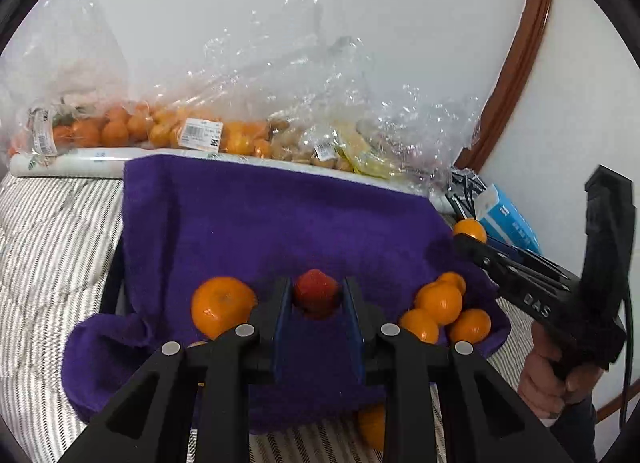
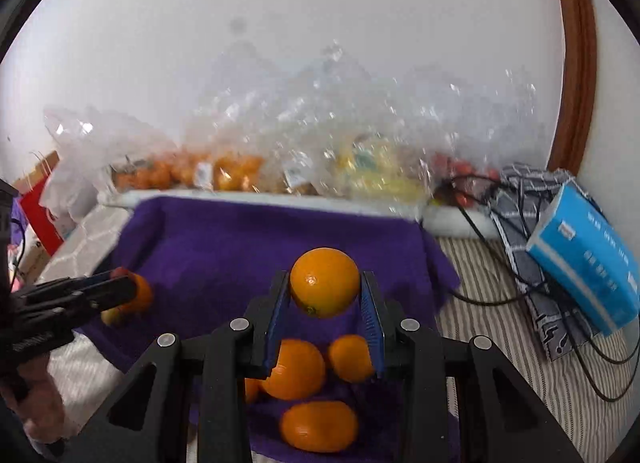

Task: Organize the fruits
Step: 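Carry the orange onto the towel and release it with the right gripper while the left carries the tomato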

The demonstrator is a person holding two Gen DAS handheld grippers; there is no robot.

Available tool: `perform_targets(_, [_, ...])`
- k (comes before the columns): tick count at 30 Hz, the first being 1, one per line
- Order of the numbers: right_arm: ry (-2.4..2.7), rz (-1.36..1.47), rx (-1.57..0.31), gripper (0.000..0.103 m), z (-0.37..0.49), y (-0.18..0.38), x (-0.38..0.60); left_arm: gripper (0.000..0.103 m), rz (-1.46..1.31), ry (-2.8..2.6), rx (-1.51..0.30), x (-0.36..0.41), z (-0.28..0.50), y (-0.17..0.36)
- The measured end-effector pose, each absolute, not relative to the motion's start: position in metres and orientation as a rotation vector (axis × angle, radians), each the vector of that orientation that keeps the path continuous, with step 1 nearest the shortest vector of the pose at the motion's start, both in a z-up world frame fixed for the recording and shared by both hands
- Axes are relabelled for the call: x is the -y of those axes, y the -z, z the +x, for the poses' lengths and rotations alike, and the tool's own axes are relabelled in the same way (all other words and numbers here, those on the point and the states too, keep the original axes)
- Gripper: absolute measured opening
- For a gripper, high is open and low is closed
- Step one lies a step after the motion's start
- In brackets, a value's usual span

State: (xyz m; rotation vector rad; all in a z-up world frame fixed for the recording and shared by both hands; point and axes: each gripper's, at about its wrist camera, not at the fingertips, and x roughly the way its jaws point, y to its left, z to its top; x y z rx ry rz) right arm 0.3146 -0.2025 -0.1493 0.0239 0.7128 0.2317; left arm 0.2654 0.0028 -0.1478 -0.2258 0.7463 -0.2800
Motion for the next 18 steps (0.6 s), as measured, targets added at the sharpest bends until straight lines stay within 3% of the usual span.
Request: perform_targets(18, [-0.200,0.087,-0.813,0.035,0.332,0.182,0.212,0.024,-0.207,0.271,-0.801,0.002,0.271,0.168])
